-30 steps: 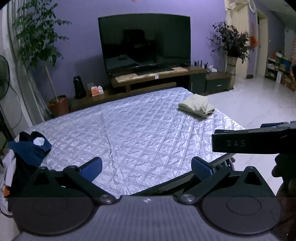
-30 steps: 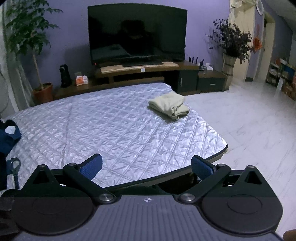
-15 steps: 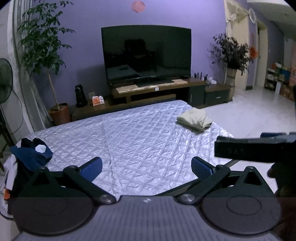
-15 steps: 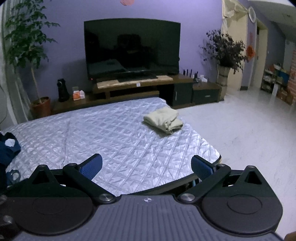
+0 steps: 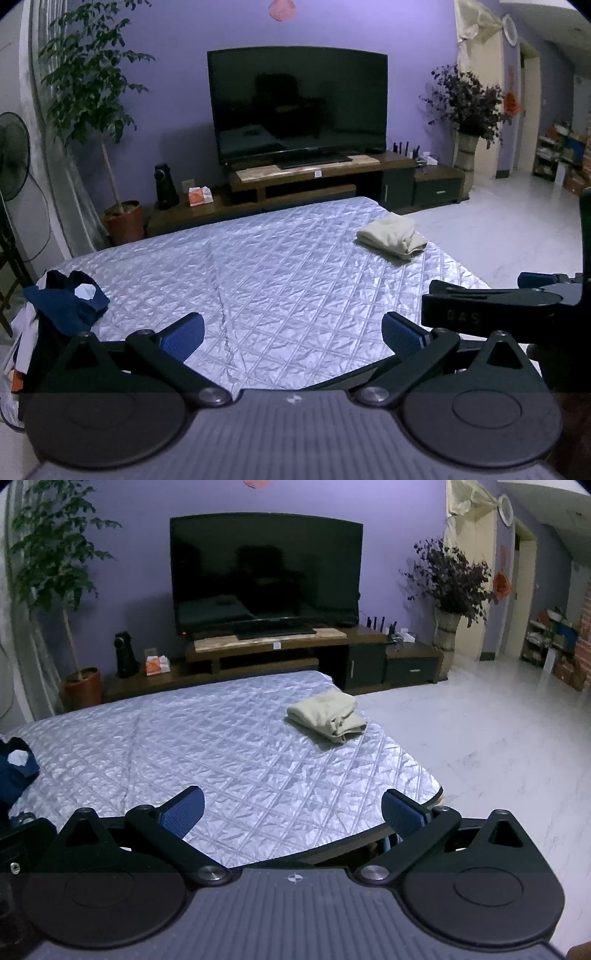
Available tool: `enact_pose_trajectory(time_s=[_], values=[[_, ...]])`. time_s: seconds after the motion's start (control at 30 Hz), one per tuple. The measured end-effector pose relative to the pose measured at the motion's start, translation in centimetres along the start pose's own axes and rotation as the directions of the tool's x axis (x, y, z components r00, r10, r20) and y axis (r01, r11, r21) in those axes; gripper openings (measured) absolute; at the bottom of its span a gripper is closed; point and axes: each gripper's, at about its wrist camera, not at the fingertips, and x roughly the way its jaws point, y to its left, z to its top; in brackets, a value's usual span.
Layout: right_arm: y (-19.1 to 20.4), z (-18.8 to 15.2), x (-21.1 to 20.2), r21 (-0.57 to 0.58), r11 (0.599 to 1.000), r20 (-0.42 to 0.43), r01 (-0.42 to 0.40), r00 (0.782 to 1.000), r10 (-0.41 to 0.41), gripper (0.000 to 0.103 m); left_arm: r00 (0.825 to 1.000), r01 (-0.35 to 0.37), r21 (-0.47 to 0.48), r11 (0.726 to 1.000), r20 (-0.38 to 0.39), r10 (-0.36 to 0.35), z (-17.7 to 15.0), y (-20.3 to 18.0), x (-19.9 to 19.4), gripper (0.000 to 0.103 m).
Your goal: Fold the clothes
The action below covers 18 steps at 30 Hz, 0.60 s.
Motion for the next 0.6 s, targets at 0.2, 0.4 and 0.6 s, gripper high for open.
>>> enact_pose_trajectory(time_s=[0.2, 0.4, 0.6], values=[[0.2, -0.4, 0.2, -0.002, 1.0, -0.005, 0.005, 1.0, -0.005, 0.103, 1.0, 0.005, -0.004, 1.0, -0.02, -0.005, -0.3, 0.1, 0.4, 0.102], [0.7, -0.9, 0.8, -0.024, 1.0, -0.017, 0.012, 1.0, -0.013, 0.103, 0.999, 0.014, -0.019, 1.0, -0.031, -0.014, -0.6, 0.5, 0.5, 0.102], [1.0, -1.2, 1.1, -0.031, 0.999, -0.03, 0.011, 0.999, -0.012, 0.103, 0.999, 0.027, -0.023, 0.999, -0.031, -0.028, -0.8, 0.8, 0.3, 0.102]])
